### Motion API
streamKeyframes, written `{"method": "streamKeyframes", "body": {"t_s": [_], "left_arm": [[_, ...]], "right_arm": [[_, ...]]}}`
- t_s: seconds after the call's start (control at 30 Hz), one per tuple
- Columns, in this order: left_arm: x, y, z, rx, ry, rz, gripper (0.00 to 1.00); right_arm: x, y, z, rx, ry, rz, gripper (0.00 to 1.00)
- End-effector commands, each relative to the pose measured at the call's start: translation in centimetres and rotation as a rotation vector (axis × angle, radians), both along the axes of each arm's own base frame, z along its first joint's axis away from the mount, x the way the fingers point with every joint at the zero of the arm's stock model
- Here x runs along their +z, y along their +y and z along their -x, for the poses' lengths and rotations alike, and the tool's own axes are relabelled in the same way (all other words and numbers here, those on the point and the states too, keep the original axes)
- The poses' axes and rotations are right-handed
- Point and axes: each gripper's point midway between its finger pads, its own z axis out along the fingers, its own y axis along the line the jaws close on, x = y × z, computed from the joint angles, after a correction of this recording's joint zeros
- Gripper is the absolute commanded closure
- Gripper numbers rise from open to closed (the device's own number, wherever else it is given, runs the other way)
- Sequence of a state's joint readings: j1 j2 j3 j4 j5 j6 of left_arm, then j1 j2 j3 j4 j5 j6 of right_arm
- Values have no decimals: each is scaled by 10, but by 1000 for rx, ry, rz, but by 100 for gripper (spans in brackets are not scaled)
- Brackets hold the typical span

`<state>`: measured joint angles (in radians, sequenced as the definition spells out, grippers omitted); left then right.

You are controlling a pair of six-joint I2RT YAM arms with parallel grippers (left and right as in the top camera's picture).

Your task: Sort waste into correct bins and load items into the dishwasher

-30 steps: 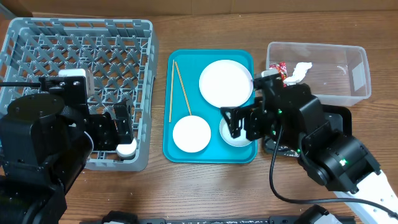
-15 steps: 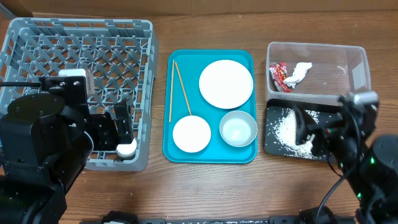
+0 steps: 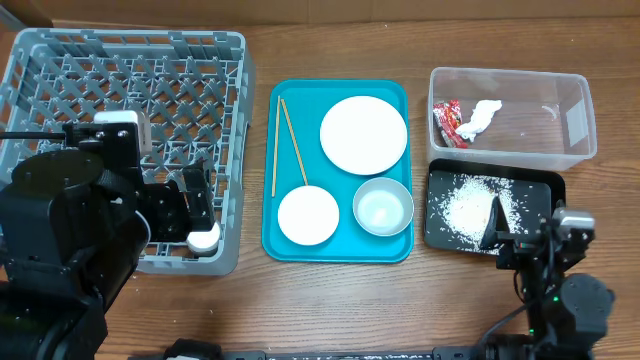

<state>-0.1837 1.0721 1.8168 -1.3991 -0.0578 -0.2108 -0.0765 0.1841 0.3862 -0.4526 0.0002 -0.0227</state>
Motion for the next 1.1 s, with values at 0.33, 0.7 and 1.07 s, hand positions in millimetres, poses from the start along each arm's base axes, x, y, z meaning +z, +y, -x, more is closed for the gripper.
{"method": "streamKeyframes", "body": {"t_s": [0.33,0.7,1.07], "left_arm": [[0,1,-1,15,-1,4,0],[0,1,-1,15,-1,4,0],[0,1,-1,15,-1,4,0]], "right_arm": [[-50,-9,-16,-28,-180,21,0],[-52,-9,-16,-32,-173,20,0],[-52,-9,-16,-32,-173,20,0]]}}
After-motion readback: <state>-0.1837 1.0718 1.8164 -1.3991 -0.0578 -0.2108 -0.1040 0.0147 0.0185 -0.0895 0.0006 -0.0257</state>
